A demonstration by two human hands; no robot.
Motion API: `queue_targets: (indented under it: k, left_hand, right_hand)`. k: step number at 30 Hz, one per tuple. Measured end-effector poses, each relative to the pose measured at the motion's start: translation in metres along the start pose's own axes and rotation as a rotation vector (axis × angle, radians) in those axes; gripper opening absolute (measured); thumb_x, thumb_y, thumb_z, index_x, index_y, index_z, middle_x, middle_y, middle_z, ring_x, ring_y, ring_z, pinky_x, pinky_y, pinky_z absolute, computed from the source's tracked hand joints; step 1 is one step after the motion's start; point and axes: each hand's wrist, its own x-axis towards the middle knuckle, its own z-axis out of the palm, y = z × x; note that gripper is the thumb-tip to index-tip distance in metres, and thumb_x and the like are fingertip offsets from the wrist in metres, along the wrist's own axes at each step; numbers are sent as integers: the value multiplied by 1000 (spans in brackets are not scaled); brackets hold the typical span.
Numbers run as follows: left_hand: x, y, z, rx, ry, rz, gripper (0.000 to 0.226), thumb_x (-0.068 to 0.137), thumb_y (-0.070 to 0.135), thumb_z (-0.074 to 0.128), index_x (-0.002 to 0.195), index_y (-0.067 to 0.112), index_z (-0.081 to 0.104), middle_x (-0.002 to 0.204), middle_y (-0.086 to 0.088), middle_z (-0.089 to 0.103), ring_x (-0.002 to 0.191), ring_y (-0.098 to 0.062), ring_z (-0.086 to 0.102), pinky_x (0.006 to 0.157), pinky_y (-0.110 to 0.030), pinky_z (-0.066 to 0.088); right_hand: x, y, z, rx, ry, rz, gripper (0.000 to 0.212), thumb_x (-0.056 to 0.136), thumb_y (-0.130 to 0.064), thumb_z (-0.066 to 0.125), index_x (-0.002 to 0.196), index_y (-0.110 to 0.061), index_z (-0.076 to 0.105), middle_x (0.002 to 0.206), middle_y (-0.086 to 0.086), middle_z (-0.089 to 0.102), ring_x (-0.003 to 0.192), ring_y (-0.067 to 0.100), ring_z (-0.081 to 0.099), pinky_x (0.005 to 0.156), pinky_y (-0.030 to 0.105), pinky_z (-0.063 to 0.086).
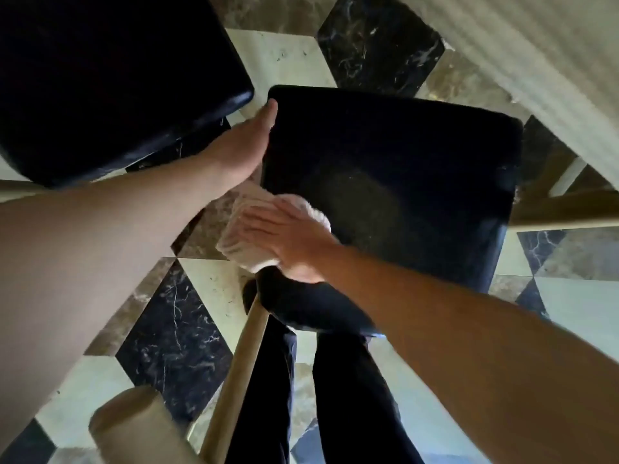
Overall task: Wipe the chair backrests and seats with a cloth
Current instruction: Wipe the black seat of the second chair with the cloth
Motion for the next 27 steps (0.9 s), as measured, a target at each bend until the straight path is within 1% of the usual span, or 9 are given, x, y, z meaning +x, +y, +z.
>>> queue_targets:
  k: [2,5,10,13,15,17,21,23,27]
  left_hand:
    - [4,-7,-9,-64,128,30,74,94,69,23,150,26,47,153,-6,51,142,-22,45,121,-45,26]
    - [3,-22,-19,-31,185,82,75,97,66,19,149,23,51,152,-8,53,141,-23,47,118,-36,28]
    - [-4,-21,-17,-8,194,153,60,107,54,23,149,21,50,155,-8,48,144,-20,41,122,-36,24]
    - [-9,-18,-14,187,222,266,45,109,42,24,111,19,63,126,-19,65,109,-21,61,99,-30,40]
    - [-11,-12,-3,433,195,371,41,107,36,28,114,12,61,116,-24,64,105,-32,63,95,-45,47]
    - [-13,-6,11,661,88,408,45,104,33,41,143,13,49,141,-24,51,129,-41,50,107,-52,42]
    - [-22,14,46,944,-131,361,62,98,35,49,157,32,29,168,-9,17,153,-31,19,117,-56,30]
    - [-24,20,62,985,-197,329,68,98,32,47,160,37,18,172,-3,4,157,-26,4,120,-55,26]
    - [-22,13,77,912,-187,297,74,100,21,41,162,37,4,172,-4,-5,158,-29,-3,122,-53,21]
  right_hand:
    - [19,55,-34,-126,19,-127,76,92,-16,61,161,-26,31,171,-3,22,159,18,10,127,42,-5]
    - [40,109,-72,-157,143,-36,78,90,-10,59,162,-24,31,171,-2,23,159,19,13,128,42,3]
    - [60,122,-90,125,426,619,72,94,-26,49,162,-37,27,170,-12,21,158,16,10,128,41,5]
    - [54,67,-61,231,574,842,81,85,-21,49,162,-30,27,172,-6,19,159,18,6,128,45,-3]
    - [24,23,-26,246,516,704,85,83,-17,47,164,-25,22,173,-4,13,160,17,0,128,46,-7]
    - [-18,-23,15,256,407,578,85,84,-19,47,164,-25,21,173,-6,10,159,16,-7,128,49,-5]
    - [-105,-80,72,202,73,335,94,84,-18,59,165,-26,11,174,-6,1,157,15,-20,127,54,-2]
    - [-133,-53,71,49,-46,44,94,84,-17,55,165,-27,10,174,-6,0,158,16,-16,127,51,-4]
    - [-129,62,20,-174,-87,-441,80,83,-8,67,158,-21,41,168,0,32,158,23,17,127,47,5]
